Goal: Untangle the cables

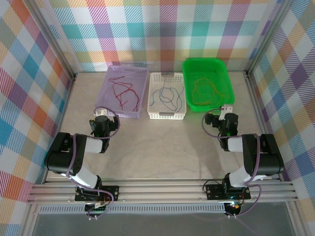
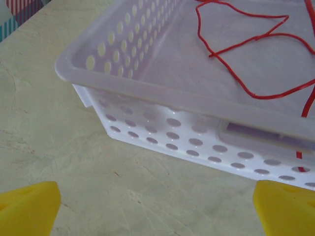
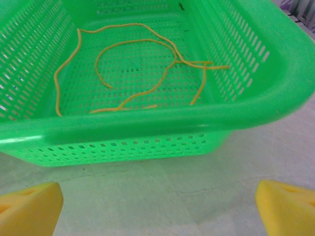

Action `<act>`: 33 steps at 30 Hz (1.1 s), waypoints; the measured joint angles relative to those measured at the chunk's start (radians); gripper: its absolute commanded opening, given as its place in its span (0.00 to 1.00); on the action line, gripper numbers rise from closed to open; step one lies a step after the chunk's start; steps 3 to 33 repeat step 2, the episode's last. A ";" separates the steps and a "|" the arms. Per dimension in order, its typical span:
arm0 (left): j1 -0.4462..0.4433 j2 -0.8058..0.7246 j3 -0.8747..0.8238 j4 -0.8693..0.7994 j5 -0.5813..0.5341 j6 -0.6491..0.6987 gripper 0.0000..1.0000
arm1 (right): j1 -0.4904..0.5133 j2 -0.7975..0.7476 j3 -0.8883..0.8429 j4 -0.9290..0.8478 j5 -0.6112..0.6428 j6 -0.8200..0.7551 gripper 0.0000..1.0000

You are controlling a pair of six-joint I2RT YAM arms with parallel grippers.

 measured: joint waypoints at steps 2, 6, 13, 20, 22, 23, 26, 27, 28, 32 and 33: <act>0.000 0.000 0.000 0.009 0.003 0.000 1.00 | 0.000 0.000 0.001 0.000 -0.009 0.000 1.00; 0.000 0.000 0.000 0.009 0.003 0.000 1.00 | 0.000 0.000 0.001 0.000 -0.009 0.000 1.00; 0.000 0.000 0.000 0.009 0.003 0.000 1.00 | 0.000 0.000 0.001 0.000 -0.009 0.000 1.00; 0.000 0.000 0.000 0.009 0.003 0.000 1.00 | 0.000 0.000 0.001 0.000 -0.009 0.000 1.00; 0.000 0.000 0.000 0.009 0.003 0.000 1.00 | 0.000 0.000 0.001 0.000 -0.009 0.000 1.00; 0.000 0.000 0.000 0.009 0.003 0.000 1.00 | 0.000 0.000 0.001 0.000 -0.009 0.000 1.00; 0.000 0.000 0.000 0.009 0.003 0.000 1.00 | 0.000 0.000 0.001 0.000 -0.009 0.000 1.00; 0.000 0.000 0.000 0.009 0.003 0.000 1.00 | 0.000 0.000 0.001 0.000 -0.009 0.000 1.00; 0.000 0.000 0.000 0.009 0.003 0.000 1.00 | 0.000 0.000 0.001 0.000 -0.009 0.000 1.00; 0.000 0.000 0.000 0.009 0.003 0.000 1.00 | 0.000 0.000 0.001 0.000 -0.009 0.000 1.00; 0.000 0.000 0.000 0.009 0.003 0.000 1.00 | 0.000 0.000 0.001 0.000 -0.009 0.000 1.00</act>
